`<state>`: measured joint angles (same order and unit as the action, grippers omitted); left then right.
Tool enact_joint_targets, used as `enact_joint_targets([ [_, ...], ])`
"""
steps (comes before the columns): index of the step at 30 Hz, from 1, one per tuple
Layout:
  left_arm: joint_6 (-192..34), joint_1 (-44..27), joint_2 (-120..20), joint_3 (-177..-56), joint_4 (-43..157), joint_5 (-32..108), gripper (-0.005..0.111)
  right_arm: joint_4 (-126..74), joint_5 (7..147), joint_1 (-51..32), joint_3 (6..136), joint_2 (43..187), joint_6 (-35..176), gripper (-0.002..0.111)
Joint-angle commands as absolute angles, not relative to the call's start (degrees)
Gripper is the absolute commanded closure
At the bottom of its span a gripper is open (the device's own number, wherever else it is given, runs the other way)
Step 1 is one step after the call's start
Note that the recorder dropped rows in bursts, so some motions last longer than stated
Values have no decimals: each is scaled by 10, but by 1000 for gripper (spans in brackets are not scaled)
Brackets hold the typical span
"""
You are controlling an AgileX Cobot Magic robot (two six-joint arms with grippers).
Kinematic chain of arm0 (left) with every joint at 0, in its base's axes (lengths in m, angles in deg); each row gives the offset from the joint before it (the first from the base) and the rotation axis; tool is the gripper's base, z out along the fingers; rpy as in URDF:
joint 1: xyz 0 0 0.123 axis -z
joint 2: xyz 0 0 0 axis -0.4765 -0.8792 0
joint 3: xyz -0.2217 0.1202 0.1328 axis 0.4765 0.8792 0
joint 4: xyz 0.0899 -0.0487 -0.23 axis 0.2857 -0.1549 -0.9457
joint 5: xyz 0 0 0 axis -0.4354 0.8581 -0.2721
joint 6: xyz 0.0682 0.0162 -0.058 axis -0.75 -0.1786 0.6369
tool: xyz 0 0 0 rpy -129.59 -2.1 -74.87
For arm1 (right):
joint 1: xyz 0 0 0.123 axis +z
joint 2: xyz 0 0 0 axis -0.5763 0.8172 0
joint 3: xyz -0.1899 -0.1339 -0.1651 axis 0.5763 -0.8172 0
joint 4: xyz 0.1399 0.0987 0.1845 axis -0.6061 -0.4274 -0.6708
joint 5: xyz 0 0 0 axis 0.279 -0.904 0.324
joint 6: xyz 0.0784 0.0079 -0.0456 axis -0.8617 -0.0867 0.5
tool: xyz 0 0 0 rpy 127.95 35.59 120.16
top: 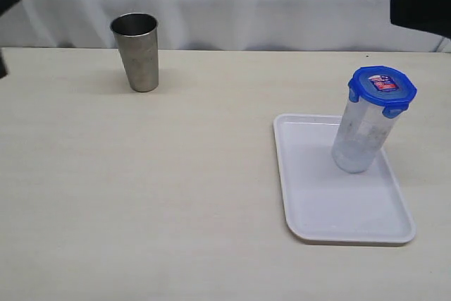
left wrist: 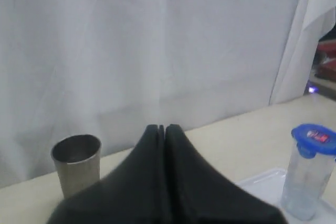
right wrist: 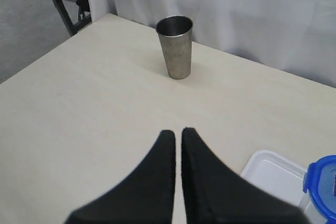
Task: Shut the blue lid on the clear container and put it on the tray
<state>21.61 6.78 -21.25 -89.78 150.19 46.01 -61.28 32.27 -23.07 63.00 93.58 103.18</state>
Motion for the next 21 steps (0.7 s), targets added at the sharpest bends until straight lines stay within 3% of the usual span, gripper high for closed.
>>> enact_joint_targets([
  [1, 222, 72, -102, -862, 1494, 471, 107, -611, 336, -230, 614, 913, 1037, 104],
  [9, 222, 72, 17, -837, 1492, 431, 107, -611, 335, -230, 605, 896, 1036, 104],
  [21, 222, 72, 28, -837, 1508, 397, 107, -611, 335, -230, 605, 896, 1036, 104],
])
